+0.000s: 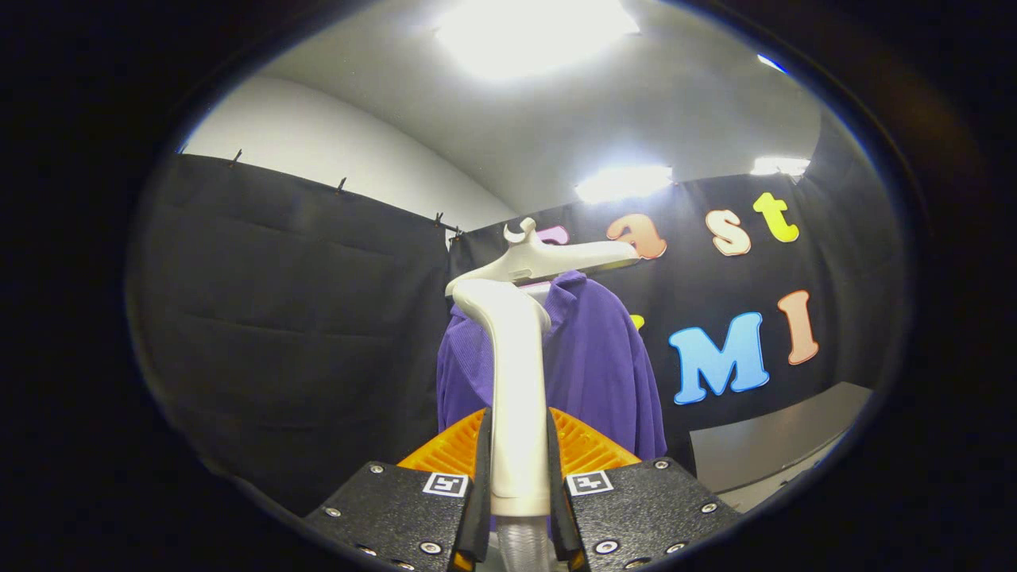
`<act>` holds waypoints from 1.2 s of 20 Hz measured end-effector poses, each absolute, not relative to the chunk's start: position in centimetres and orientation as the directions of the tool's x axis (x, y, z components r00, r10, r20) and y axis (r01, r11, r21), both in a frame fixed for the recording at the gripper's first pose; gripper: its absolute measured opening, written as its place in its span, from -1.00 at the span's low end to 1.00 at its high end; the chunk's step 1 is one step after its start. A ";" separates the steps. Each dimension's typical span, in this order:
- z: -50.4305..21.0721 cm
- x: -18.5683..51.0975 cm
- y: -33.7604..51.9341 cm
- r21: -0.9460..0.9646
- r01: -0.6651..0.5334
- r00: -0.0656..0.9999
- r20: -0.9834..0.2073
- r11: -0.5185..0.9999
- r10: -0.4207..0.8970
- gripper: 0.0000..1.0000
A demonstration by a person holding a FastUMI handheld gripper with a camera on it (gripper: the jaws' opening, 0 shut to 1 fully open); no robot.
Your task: Iron the clothes twice with a garment steamer, once on the left side and once on the right side.
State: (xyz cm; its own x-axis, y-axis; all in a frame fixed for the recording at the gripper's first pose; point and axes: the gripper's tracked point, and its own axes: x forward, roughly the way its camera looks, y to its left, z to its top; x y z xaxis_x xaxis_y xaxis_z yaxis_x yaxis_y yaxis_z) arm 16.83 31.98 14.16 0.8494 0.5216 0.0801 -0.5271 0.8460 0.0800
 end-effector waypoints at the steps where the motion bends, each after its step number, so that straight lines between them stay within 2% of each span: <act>1: 14.4 17.4 32.8 0.078 -0.532 0.846 0.078 0.843 0.527 -0.39; 6: 13.3 19.7 37.0 0.047 -0.555 0.832 0.060 0.831 0.552 -0.38; 11: 8.7 20.4 39.2 0.001 -0.559 0.829 -0.008 0.829 0.559 -0.37; 18: 2.5 19.6 38.6 -0.010 -0.543 0.835 -0.115 0.840 0.538 -0.37; 24: -0.4 17.6 37.5 -0.032 -0.538 0.835 -0.158 0.842 0.528 -0.37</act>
State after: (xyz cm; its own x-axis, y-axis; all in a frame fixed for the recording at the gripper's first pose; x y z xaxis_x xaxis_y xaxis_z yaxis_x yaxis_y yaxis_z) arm 17.63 37.52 -0.42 0.8347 0.5277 -0.1576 -0.5384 0.8420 -0.0324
